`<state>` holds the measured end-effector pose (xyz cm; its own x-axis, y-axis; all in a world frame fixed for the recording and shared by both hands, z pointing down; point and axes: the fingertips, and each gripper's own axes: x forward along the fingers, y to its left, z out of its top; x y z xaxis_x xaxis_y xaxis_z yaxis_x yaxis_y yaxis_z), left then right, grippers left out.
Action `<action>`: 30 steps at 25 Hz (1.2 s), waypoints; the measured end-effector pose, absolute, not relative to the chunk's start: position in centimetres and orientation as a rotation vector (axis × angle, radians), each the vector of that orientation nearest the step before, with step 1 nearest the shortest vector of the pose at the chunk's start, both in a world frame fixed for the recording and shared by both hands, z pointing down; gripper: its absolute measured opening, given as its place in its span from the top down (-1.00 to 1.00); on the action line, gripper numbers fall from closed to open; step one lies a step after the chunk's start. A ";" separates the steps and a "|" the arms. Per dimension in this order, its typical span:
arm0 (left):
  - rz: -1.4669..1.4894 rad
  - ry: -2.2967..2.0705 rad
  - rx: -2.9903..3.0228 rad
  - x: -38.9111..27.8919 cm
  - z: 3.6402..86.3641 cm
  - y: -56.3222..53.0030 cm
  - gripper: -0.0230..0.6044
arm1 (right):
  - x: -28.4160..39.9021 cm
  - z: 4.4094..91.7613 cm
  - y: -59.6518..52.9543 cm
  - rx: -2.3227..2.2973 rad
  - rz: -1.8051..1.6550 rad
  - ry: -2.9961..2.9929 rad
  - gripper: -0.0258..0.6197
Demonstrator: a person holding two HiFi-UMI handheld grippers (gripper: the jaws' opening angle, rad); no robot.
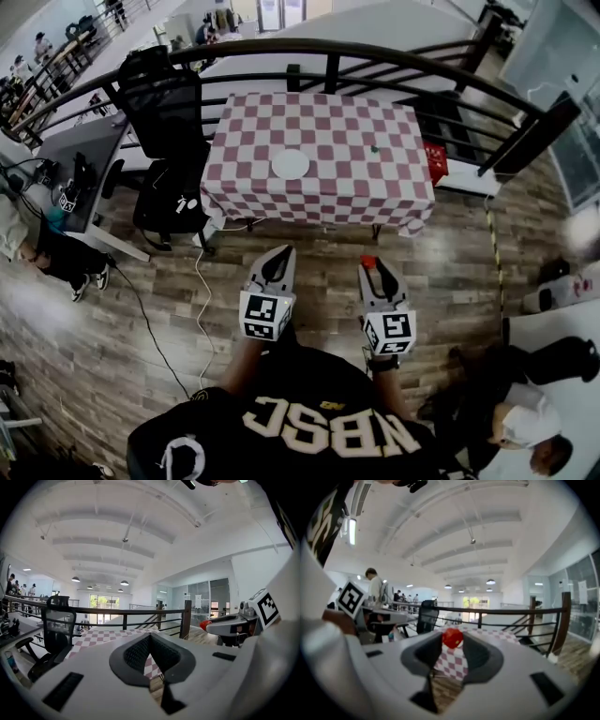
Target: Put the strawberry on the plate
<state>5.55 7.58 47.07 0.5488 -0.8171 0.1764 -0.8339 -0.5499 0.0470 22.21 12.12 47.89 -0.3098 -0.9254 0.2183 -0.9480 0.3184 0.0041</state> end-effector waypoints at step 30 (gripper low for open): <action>0.317 -1.316 2.473 -3.7 60.0 -16.7 0.88 | 10.9 65.4 -14.4 1.540 0.936 -2.314 0.47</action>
